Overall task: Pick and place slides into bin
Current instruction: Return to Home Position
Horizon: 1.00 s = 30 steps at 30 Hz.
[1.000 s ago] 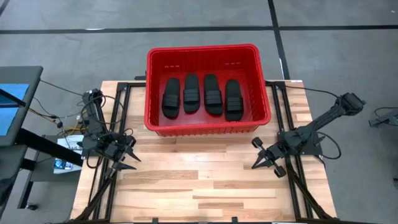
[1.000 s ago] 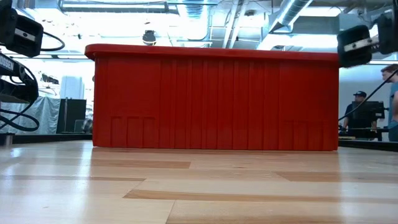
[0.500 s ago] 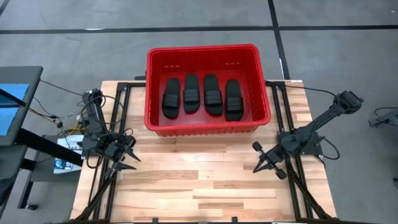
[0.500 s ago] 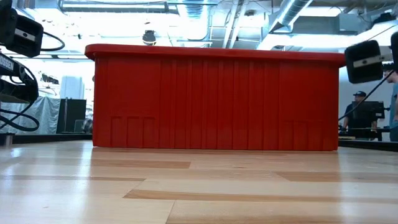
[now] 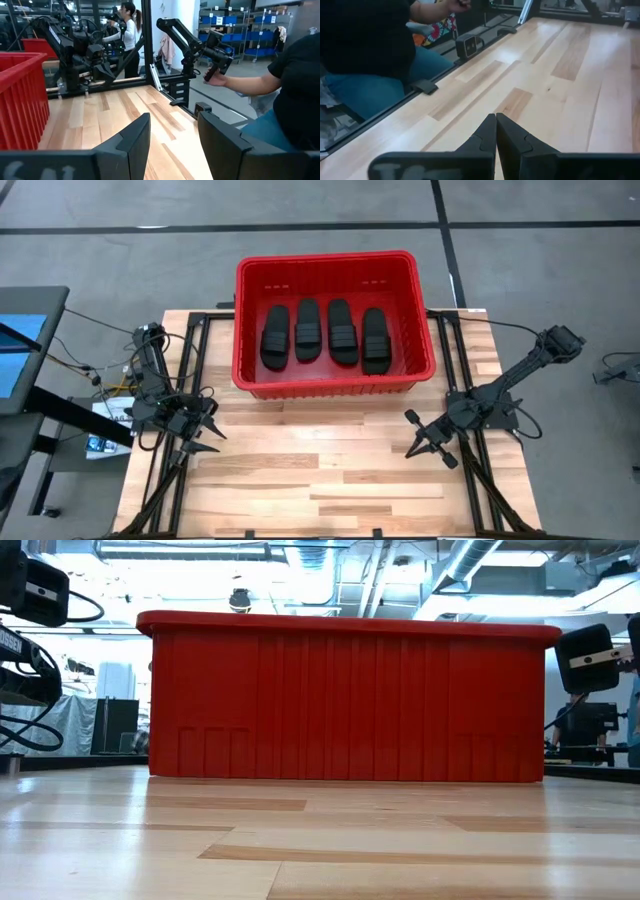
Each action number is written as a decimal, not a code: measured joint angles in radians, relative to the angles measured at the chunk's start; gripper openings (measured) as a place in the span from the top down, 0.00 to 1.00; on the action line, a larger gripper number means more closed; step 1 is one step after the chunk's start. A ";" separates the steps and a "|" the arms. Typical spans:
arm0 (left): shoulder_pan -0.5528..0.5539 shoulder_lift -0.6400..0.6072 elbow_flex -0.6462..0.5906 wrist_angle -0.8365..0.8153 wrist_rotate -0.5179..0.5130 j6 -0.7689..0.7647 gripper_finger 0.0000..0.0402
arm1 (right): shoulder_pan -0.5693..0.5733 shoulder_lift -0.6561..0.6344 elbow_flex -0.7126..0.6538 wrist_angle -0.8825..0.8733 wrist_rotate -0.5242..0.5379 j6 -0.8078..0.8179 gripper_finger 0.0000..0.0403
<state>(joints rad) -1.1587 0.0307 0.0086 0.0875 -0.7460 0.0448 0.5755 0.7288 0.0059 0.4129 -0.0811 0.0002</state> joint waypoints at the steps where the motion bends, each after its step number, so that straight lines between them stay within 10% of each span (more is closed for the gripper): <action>1: 0.000 0.000 0.000 0.000 0.000 0.000 0.61 | 0.000 0.004 0.000 0.001 0.000 0.000 1.00; 30: 0.000 0.000 0.000 0.000 0.000 0.010 0.61 | 0.000 0.011 -0.001 0.000 0.000 0.000 1.00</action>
<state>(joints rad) -1.1587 0.0308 0.0085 0.0875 -0.7456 0.0550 0.5755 0.7395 0.0051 0.4133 -0.0814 0.0002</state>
